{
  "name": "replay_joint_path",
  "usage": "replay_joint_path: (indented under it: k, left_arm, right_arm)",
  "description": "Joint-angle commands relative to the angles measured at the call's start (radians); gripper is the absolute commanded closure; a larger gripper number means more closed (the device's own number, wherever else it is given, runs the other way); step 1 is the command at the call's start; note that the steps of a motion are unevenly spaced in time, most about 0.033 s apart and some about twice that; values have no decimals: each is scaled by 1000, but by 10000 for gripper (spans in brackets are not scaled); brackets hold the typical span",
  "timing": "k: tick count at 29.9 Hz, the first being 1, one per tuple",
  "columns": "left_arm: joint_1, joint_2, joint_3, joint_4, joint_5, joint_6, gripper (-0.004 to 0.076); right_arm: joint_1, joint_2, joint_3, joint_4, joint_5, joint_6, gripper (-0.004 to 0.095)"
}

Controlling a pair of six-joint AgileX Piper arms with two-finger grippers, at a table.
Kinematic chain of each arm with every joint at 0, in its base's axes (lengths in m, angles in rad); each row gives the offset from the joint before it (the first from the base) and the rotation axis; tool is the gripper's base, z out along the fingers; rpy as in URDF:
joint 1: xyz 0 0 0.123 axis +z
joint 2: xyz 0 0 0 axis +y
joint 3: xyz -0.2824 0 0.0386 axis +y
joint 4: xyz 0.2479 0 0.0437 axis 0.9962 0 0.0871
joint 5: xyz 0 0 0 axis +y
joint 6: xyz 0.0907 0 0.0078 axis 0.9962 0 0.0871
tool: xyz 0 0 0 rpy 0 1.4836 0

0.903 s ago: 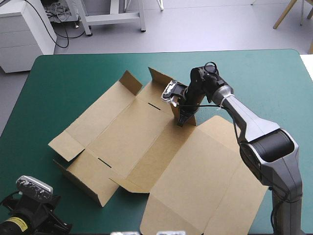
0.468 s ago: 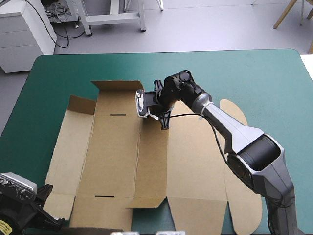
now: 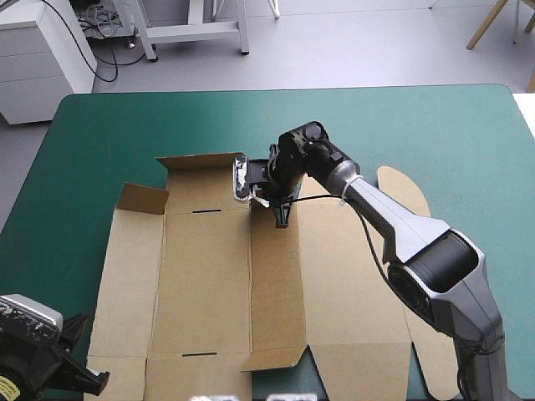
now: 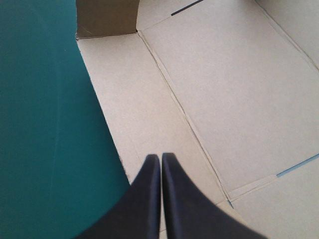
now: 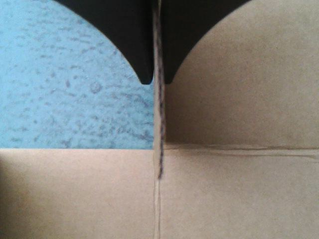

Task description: Fold the box

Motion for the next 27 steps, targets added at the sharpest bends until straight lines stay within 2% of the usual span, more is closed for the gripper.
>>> replay_joint_path:
  k: [1,4,6,10,11,13,17,21,27]
  left_arm:
    - [1,15,-28,0,-60,-10,734]
    - [1,15,-28,2,-58,-10,734]
    - [1,15,-28,7,-55,-10,734]
    - [1,15,-28,9,-54,-10,734]
    - [1,15,-28,9,-54,-10,734]
    - [1,15,-28,9,-54,-10,734]
    - [1,15,-28,9,-51,-10,734]
    - [1,15,-28,9,-35,-10,734]
    - [1,15,-28,9,-30,-10,734]
  right_arm:
    - [-2,-60,-31,17,-5,59,927]
    - [-2,-60,-31,15,-1,106,895]
    - [-2,-60,-31,4,-5,168,813]
    - [-2,-60,-31,-58,20,187,511]
    - [-2,-62,-31,-80,24,197,454]
    - [-2,-64,-31,-129,37,206,409]
    - [-2,-69,-31,-274,87,250,448]
    - [-14,-96,-31,-422,119,413,538]
    - [-121,-204,-31,-457,119,532,677]
